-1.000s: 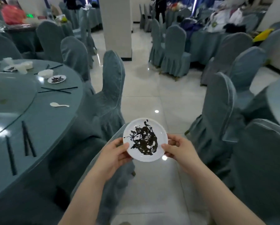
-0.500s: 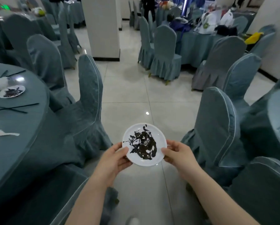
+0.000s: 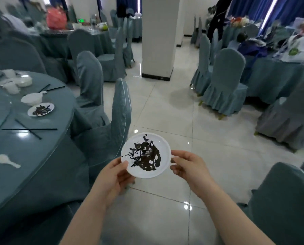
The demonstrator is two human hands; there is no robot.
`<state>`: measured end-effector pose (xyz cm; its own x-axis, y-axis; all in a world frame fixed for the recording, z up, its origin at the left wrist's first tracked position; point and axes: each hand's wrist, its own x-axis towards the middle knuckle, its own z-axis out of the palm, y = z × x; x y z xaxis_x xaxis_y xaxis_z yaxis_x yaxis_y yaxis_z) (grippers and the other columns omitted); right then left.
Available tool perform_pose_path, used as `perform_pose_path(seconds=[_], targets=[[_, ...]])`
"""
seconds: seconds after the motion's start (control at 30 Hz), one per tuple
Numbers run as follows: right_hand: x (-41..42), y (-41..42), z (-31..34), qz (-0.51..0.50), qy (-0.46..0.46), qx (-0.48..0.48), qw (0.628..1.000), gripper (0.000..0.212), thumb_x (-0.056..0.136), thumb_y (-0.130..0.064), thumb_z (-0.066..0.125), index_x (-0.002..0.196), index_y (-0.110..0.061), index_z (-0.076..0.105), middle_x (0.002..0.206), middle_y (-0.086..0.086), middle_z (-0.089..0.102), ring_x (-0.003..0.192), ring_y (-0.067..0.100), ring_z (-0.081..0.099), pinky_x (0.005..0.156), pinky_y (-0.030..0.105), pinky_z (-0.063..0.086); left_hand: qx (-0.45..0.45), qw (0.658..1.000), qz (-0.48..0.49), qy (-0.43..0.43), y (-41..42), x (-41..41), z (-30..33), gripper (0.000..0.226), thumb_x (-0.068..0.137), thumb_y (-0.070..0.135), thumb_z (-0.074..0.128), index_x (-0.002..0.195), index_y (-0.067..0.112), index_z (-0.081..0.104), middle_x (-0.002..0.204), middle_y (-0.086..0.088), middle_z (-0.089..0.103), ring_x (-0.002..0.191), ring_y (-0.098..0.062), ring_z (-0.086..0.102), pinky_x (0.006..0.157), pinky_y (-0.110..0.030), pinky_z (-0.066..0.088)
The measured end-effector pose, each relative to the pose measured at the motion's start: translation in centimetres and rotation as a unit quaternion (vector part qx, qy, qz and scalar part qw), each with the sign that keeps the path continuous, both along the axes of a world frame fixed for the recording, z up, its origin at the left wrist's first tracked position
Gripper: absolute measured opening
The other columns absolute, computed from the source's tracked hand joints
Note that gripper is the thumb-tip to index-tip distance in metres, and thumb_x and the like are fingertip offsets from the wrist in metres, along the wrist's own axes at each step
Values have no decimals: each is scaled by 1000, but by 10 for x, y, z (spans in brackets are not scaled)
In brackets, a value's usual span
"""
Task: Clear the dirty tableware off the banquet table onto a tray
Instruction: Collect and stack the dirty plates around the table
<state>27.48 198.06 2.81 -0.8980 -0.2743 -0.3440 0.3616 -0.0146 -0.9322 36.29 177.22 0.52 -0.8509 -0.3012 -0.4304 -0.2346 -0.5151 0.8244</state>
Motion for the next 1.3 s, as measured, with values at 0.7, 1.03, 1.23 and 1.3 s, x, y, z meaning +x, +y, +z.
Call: perform_pose_path(seconds=[0.7,1.03,1.23,1.3], targets=[[-162,-307,-22,382,-8,61,922,16,95,-7,54,98,-14,69,85,6,74,74,19,68,65,27,54,15,881,472,14,-171,-22,-13,21,93,11,54,114,13,59,101,-8,73,88,-20,69,69,-29,60],[-197,-465,-49,424,-41,62,903,16,94,-9,55,102,-14,68,85,4,75,76,18,69,69,29,54,-1,843,538,17,-291,-30,-10,19,93,8,53,110,10,60,95,-8,74,74,-17,72,64,-27,60],[-219,-583,-98,460,-83,96,879,12,93,-10,58,101,-15,65,85,4,75,75,18,70,67,29,53,33,789,613,-17,-362,-39,-37,14,92,9,54,105,12,59,90,-6,76,74,-16,73,59,-25,58],[-231,-625,-110,461,-85,112,877,12,91,-9,60,102,-12,63,87,6,74,72,19,68,65,30,53,38,776,628,-35,-386,-47,-45,13,92,10,54,104,13,59,89,-6,76,74,-17,73,57,-25,58]])
